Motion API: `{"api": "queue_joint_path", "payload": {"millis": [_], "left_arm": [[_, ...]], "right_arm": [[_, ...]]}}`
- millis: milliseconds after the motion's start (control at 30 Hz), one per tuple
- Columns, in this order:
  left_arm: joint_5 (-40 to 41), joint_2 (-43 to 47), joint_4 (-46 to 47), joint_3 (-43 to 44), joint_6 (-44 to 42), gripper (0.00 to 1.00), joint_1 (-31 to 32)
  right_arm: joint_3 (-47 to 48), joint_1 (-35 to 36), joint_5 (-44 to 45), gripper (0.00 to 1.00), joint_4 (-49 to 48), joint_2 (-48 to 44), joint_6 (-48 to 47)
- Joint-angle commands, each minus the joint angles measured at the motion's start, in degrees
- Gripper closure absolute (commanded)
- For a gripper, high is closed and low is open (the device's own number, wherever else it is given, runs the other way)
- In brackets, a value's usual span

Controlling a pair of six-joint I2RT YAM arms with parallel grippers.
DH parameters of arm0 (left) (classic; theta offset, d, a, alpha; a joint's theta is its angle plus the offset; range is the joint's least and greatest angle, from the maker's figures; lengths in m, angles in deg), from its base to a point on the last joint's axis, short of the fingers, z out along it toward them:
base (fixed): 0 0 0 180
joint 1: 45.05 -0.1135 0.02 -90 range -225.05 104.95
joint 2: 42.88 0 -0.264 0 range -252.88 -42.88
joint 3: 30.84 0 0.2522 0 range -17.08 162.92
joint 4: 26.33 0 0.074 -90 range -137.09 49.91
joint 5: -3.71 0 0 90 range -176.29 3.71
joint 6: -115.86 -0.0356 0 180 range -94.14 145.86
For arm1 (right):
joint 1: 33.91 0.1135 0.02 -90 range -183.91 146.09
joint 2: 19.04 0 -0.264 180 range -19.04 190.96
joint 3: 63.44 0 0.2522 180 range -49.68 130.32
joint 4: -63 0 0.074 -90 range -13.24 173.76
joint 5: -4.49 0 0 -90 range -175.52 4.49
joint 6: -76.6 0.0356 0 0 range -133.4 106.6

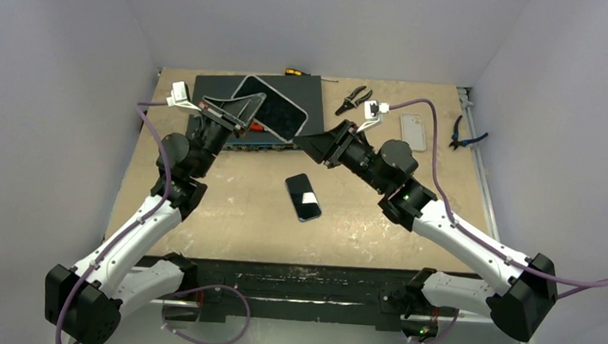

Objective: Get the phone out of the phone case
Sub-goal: Remove the phone case from the phone.

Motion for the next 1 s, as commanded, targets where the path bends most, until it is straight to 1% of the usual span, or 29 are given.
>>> {"api": "queue_joint_path", "payload": {"millis": [0,633,967], "left_arm": [[-3.0,2.8,8.2,3.4,3.7,1.00,2.3],[-1.6,5.0,9.7,4.3,1.9,1.00,2.6],[-1.6,5.6,12.0,4.1,1.1,1.00,2.6]], "right_arm": [[2.1,0.2,2.3,0.57,4.2,2.5,0.4],[4.7,0.0,4.4,0.59,12.6,6.8,1.6],[6.4,-0.9,3.5,0.63,15.4,9.5,3.5]]}}
